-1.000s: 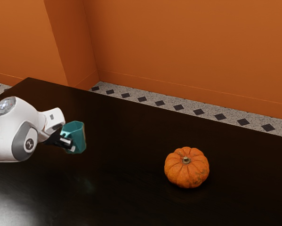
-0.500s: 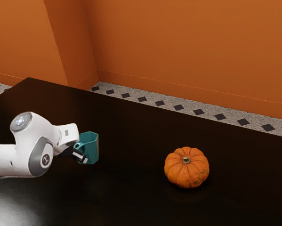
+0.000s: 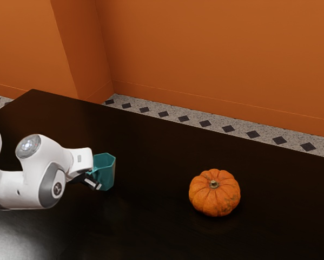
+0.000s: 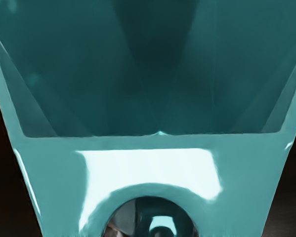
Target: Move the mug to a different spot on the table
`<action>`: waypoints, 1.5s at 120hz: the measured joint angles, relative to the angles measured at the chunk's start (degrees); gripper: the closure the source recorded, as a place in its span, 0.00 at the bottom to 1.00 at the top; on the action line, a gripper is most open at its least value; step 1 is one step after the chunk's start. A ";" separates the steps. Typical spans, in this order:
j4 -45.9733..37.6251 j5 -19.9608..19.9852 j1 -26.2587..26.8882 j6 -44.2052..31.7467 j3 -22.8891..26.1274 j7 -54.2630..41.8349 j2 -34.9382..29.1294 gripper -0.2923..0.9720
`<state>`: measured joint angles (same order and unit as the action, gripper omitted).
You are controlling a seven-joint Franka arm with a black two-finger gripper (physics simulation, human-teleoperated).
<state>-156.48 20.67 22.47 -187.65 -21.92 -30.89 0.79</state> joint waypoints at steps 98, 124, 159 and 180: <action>0.05 4.93 5.54 0.62 1.12 -1.98 3.17 0.40; 0.08 5.68 4.91 13.82 -0.90 1.79 0.08 0.30; 6.39 -14.53 -3.47 46.43 -0.34 9.65 -21.55 0.26; 23.63 -22.56 -3.02 65.71 0.27 14.35 -23.28 0.25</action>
<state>-132.85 -1.89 19.45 -121.95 -21.65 -16.54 -22.49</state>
